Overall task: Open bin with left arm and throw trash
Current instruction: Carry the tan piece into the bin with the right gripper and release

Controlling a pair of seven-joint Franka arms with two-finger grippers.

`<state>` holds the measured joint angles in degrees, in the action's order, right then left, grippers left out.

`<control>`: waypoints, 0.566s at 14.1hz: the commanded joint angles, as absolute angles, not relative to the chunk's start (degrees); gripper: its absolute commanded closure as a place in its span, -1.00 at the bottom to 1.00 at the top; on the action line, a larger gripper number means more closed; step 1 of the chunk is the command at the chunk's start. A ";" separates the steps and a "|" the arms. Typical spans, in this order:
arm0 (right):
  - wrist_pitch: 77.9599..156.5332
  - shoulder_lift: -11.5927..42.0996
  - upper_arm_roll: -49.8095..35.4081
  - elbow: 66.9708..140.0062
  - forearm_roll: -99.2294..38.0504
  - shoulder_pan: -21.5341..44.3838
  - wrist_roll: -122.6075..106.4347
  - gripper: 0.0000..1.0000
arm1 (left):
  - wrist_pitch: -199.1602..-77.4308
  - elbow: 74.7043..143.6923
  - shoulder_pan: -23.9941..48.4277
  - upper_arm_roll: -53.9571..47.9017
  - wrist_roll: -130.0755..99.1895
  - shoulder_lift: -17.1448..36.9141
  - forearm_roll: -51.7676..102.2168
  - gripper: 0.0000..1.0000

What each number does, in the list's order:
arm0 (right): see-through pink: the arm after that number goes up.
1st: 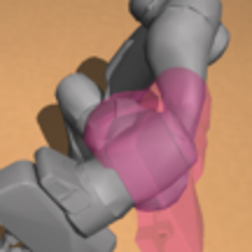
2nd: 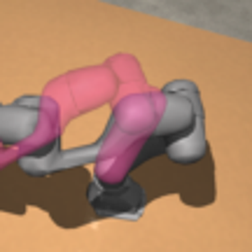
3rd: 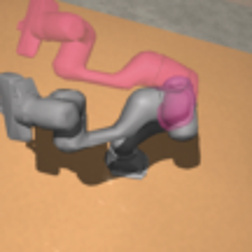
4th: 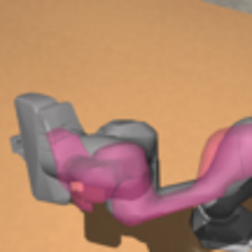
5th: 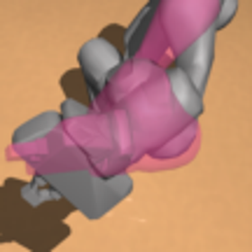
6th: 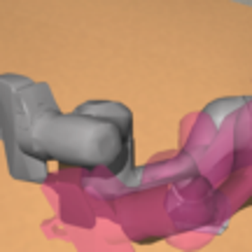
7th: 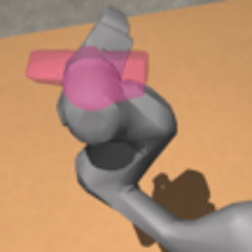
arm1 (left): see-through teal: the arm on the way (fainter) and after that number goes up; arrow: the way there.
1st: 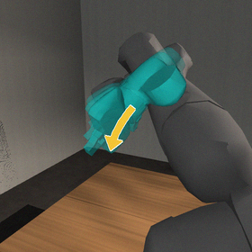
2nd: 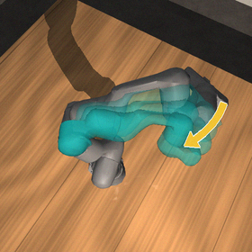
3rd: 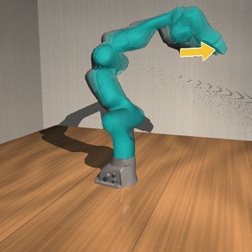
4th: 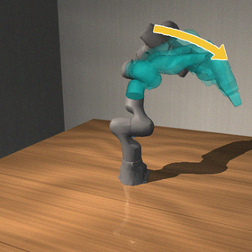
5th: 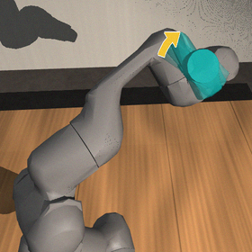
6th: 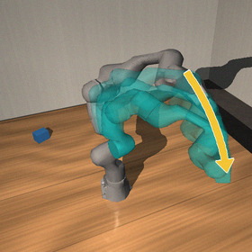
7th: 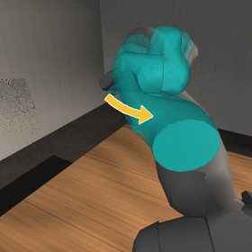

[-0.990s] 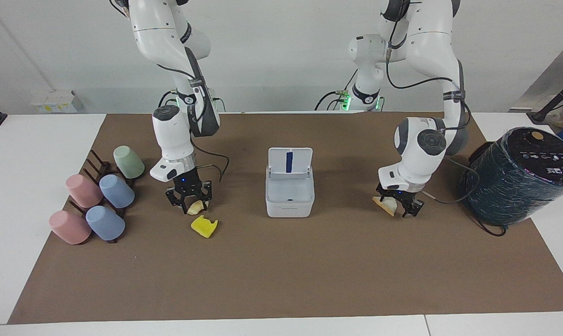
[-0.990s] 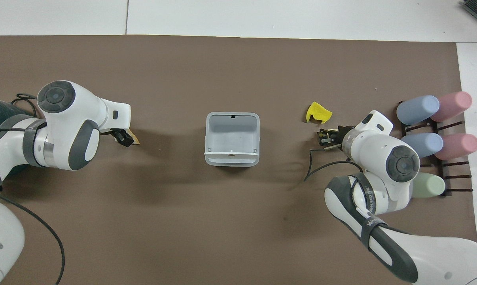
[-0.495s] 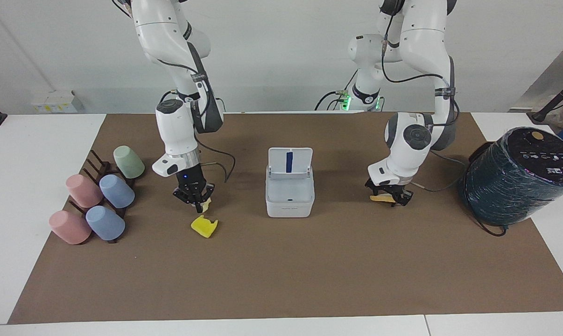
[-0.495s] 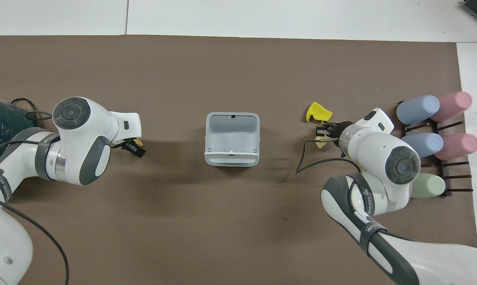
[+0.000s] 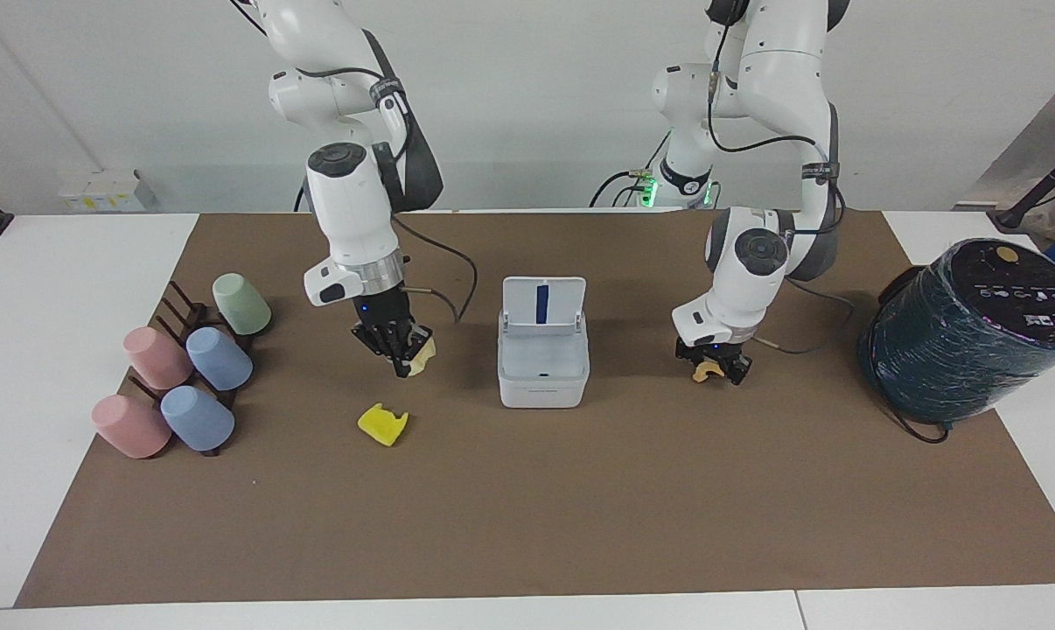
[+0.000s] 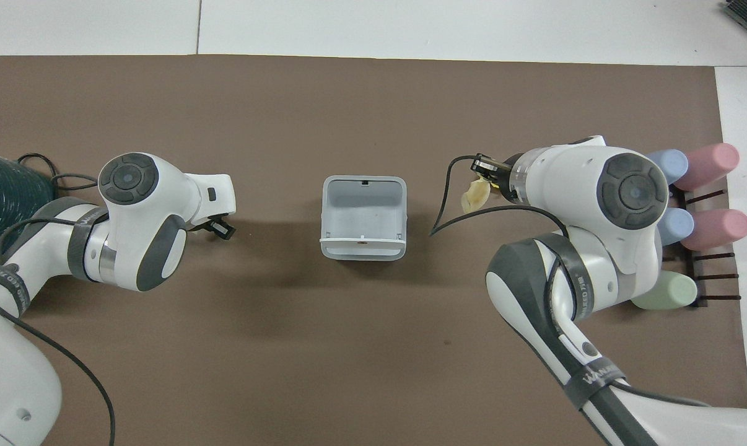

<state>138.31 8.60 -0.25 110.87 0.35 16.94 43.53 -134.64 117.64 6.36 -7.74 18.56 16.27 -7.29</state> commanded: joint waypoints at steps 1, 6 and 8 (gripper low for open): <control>136.58 11.07 -0.35 106.09 -0.35 18.89 53.14 1.00 | -128.79 111.39 7.29 -7.29 17.23 16.00 -7.82 1.00; 137.02 15.19 -0.35 101.52 -4.39 23.90 60.38 1.00 | -117.79 100.13 8.17 -7.56 12.76 15.47 -4.07 1.00; 137.46 17.57 -0.35 99.50 -4.57 25.65 62.83 1.00 | -117.07 97.83 8.61 -7.82 8.37 15.29 -0.98 1.00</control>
<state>137.28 14.10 -0.38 103.31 -3.60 24.57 60.49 -119.08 100.30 7.57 -8.05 12.20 15.23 -3.25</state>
